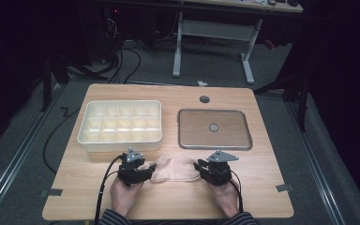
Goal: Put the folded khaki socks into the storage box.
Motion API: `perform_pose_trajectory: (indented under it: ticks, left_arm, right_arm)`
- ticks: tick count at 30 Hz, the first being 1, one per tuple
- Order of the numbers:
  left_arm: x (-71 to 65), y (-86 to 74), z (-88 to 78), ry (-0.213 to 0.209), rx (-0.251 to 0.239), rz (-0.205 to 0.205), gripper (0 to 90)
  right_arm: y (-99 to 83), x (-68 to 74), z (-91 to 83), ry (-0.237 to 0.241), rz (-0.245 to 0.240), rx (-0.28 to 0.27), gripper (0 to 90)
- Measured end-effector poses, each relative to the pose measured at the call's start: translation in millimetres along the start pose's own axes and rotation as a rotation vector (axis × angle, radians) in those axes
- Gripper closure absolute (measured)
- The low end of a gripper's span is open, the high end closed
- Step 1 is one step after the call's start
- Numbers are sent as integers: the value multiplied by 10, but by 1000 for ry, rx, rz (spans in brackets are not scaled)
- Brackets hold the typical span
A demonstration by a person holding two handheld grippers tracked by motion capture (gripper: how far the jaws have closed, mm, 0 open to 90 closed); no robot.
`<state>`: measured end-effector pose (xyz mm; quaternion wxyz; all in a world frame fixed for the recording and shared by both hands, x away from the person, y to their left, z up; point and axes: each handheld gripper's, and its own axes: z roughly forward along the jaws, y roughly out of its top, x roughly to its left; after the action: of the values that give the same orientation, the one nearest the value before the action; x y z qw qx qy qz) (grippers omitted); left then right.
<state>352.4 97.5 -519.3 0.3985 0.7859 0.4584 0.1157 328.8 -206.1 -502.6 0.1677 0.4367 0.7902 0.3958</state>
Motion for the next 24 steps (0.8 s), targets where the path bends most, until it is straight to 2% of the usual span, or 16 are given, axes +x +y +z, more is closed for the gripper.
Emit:
perform_pose_trajectory:
  ticks: [5, 6, 7, 9, 13, 14, 16, 17, 24]
  left_arm:
    - [12, -5, 49, -6, 24, -4, 450]
    - [12, -5, 49, -6, 24, -4, 451]
    - [13, -6, 60, -8, 27, -7, 456]
    - [16, -13, 93, -16, 41, -6, 466]
    - [4, -18, 101, -9, 36, 1, 491]
    - [-1, -20, 101, -7, 36, 4, 507]
    - [-16, -24, 103, -2, 35, 15, 515]
    - [-32, -29, 106, -2, 34, 24, 545]
    - [-58, -37, 107, -5, 36, 56, 625]
  right_arm:
    - [75, 157, 19, 59, -36, -11, 780]
    - [75, 157, 19, 59, -36, -11, 780]
    - [81, 213, 55, 80, -37, -5, 797]
    - [79, 271, 108, 96, -50, 7, 807]
    - [66, 360, 201, 119, -56, 32, 816]
    - [57, 420, 269, 133, -63, 43, 821]
    - [53, 439, 289, 136, -68, 48, 823]
    - [41, 486, 352, 144, -78, 61, 827]
    - [8, 529, 459, 137, -88, 84, 834]
